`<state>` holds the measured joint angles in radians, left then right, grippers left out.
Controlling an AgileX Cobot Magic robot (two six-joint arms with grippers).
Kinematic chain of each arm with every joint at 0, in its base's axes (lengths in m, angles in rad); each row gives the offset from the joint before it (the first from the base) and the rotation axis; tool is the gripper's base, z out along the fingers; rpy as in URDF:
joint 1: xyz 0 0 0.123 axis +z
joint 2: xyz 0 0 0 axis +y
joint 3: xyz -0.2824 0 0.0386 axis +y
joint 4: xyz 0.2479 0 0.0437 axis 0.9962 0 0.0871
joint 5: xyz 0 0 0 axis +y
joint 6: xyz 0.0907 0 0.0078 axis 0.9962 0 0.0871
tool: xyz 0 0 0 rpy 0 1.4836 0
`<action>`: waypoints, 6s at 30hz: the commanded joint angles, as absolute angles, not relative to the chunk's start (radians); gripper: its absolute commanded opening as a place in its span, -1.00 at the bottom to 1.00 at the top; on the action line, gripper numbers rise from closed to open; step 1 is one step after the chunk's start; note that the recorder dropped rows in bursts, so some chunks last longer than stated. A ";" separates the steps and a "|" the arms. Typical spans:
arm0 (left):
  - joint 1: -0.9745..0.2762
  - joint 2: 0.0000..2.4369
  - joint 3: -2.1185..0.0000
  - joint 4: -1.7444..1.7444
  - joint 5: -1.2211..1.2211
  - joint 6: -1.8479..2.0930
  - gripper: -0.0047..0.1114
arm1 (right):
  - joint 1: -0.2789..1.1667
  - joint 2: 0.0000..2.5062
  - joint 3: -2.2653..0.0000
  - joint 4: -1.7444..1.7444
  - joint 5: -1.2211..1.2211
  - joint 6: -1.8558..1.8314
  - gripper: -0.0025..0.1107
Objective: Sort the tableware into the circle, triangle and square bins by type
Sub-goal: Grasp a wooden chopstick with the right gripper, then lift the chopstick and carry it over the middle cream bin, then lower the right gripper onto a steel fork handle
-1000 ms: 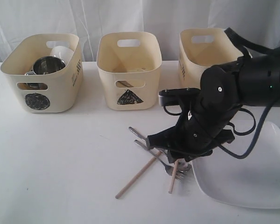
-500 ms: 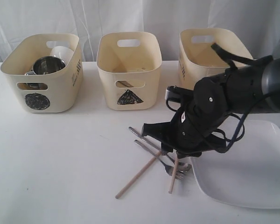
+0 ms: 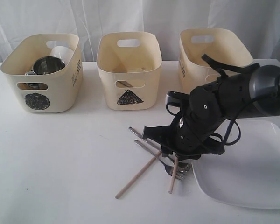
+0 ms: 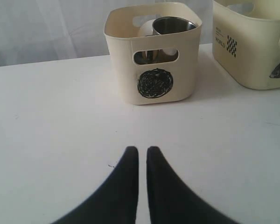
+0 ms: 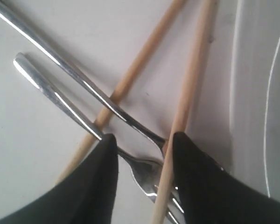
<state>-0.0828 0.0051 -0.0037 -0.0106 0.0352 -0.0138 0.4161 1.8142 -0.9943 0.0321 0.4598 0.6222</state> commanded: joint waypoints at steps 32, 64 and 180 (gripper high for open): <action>-0.083 0.000 0.000 -0.022 0.030 -0.020 -0.69 | 0.357 1.865 -0.988 -0.037 0.443 0.658 -0.40; -0.083 0.000 0.000 -0.022 0.030 -0.020 -0.69 | 0.360 1.700 -0.990 -0.034 0.447 0.554 -0.96; -0.083 0.000 0.000 -0.022 0.030 -0.020 -0.69 | 0.527 1.844 -1.023 -0.015 0.553 -0.537 -0.14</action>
